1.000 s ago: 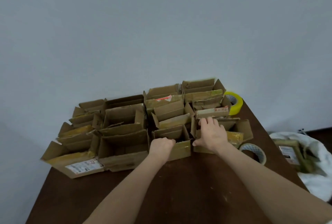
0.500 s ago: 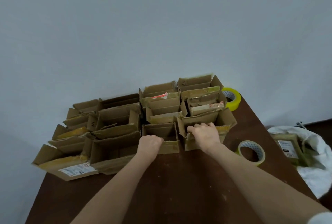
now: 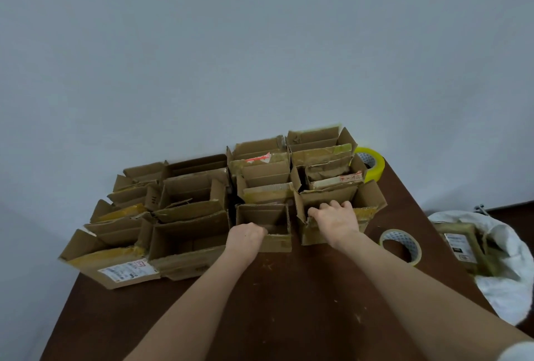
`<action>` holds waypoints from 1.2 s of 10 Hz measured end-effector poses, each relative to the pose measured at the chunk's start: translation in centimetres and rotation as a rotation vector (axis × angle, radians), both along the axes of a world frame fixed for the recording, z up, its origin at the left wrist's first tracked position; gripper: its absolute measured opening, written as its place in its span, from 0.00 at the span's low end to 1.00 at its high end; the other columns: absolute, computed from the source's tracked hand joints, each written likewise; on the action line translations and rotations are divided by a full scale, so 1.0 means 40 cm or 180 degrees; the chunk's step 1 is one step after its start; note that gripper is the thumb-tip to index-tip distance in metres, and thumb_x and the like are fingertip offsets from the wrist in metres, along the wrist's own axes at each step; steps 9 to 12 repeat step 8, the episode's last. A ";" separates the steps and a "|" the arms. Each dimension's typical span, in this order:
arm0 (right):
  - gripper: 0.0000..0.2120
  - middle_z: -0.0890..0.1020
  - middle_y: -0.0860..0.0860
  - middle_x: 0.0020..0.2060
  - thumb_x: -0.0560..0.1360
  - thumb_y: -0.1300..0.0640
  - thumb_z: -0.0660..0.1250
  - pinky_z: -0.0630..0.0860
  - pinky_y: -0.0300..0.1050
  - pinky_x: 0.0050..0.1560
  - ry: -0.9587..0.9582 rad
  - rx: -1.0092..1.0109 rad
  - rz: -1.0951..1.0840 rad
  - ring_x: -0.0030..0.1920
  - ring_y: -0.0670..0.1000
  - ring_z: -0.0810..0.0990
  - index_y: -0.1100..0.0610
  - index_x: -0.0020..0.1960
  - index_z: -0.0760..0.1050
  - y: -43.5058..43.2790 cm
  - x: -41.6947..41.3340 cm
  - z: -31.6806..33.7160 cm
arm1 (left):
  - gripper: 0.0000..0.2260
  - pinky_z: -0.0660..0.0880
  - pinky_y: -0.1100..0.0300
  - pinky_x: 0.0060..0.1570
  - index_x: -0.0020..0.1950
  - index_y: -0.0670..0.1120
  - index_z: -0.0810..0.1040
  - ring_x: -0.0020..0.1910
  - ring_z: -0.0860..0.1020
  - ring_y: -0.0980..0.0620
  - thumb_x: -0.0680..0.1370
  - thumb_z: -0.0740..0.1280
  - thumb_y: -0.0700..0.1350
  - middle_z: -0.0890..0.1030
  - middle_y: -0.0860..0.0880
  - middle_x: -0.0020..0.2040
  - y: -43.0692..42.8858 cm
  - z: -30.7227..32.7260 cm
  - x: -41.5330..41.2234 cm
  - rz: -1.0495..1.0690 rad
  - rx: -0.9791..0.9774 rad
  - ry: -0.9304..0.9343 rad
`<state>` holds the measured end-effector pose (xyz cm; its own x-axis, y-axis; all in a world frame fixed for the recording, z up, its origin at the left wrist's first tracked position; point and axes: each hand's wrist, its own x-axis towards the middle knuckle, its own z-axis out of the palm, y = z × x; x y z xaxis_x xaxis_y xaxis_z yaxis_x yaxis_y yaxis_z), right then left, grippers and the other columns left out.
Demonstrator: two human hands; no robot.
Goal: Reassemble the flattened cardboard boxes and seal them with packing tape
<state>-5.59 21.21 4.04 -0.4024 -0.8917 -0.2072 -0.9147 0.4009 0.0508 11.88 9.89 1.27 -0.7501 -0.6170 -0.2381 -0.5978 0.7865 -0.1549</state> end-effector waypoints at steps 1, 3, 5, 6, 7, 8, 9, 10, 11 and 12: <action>0.25 0.75 0.52 0.62 0.75 0.63 0.65 0.64 0.55 0.65 0.0040 -0.0003 0.0031 0.65 0.57 0.69 0.47 0.69 0.67 -0.001 0.008 0.003 | 0.18 0.75 0.56 0.47 0.65 0.46 0.73 0.53 0.78 0.47 0.77 0.63 0.34 0.79 0.46 0.55 0.001 0.000 0.005 0.0048 0.0057 0.0160; 0.23 0.76 0.52 0.62 0.75 0.63 0.66 0.65 0.55 0.65 0.0081 -0.0074 -0.0044 0.65 0.56 0.70 0.50 0.67 0.68 -0.015 0.017 0.004 | 0.20 0.76 0.55 0.50 0.68 0.45 0.69 0.54 0.79 0.47 0.77 0.63 0.33 0.80 0.45 0.55 0.011 -0.003 0.005 0.0147 0.0003 0.0260; 0.21 0.76 0.52 0.62 0.75 0.62 0.65 0.65 0.55 0.65 0.0089 -0.0017 -0.0077 0.65 0.56 0.70 0.50 0.66 0.69 -0.020 0.023 0.004 | 0.21 0.58 0.53 0.73 0.67 0.46 0.71 0.57 0.79 0.48 0.76 0.63 0.32 0.82 0.47 0.54 0.018 -0.005 -0.003 0.0014 -0.0133 0.0314; 0.21 0.76 0.52 0.62 0.75 0.62 0.65 0.65 0.55 0.65 0.0073 0.0010 -0.0102 0.65 0.56 0.71 0.50 0.67 0.69 -0.021 0.024 0.010 | 0.20 0.59 0.53 0.73 0.67 0.46 0.71 0.57 0.78 0.48 0.76 0.62 0.32 0.81 0.47 0.55 0.016 -0.008 -0.004 -0.0012 -0.0007 0.0354; 0.19 0.76 0.52 0.63 0.77 0.59 0.64 0.65 0.55 0.65 0.0024 -0.0034 -0.0110 0.65 0.56 0.71 0.51 0.67 0.68 -0.025 0.030 0.012 | 0.20 0.62 0.54 0.70 0.67 0.46 0.71 0.58 0.78 0.48 0.76 0.62 0.33 0.81 0.47 0.56 0.013 -0.014 0.003 -0.0075 0.0049 0.0478; 0.22 0.75 0.51 0.64 0.76 0.48 0.66 0.66 0.54 0.65 -0.0010 -0.0131 -0.0176 0.66 0.55 0.71 0.51 0.68 0.67 -0.034 0.039 0.020 | 0.21 0.66 0.55 0.67 0.69 0.45 0.70 0.60 0.76 0.48 0.76 0.64 0.35 0.78 0.47 0.60 0.017 -0.004 0.001 -0.0165 0.0084 0.0556; 0.22 0.75 0.51 0.64 0.76 0.48 0.66 0.66 0.54 0.65 -0.0010 -0.0131 -0.0176 0.66 0.55 0.71 0.51 0.68 0.67 -0.034 0.039 0.020 | 0.21 0.66 0.55 0.67 0.69 0.45 0.70 0.60 0.76 0.48 0.76 0.64 0.35 0.78 0.47 0.60 0.017 -0.004 0.001 -0.0165 0.0084 0.0556; 0.22 0.75 0.51 0.64 0.76 0.48 0.66 0.66 0.54 0.65 -0.0010 -0.0131 -0.0176 0.66 0.55 0.71 0.51 0.68 0.67 -0.034 0.039 0.020 | 0.21 0.66 0.55 0.67 0.69 0.45 0.70 0.60 0.76 0.48 0.76 0.64 0.35 0.78 0.47 0.60 0.017 -0.004 0.001 -0.0165 0.0084 0.0556; 0.22 0.75 0.51 0.64 0.76 0.48 0.66 0.66 0.54 0.65 -0.0010 -0.0131 -0.0176 0.66 0.55 0.71 0.51 0.68 0.67 -0.034 0.039 0.020 | 0.21 0.66 0.55 0.67 0.69 0.45 0.70 0.60 0.76 0.48 0.76 0.64 0.35 0.78 0.47 0.60 0.017 -0.004 0.001 -0.0165 0.0084 0.0556; 0.22 0.75 0.51 0.64 0.76 0.48 0.66 0.66 0.54 0.65 -0.0010 -0.0131 -0.0176 0.66 0.55 0.71 0.51 0.68 0.67 -0.034 0.039 0.020 | 0.21 0.66 0.55 0.67 0.69 0.45 0.70 0.60 0.76 0.48 0.76 0.64 0.35 0.78 0.47 0.60 0.017 -0.004 0.001 -0.0165 0.0084 0.0556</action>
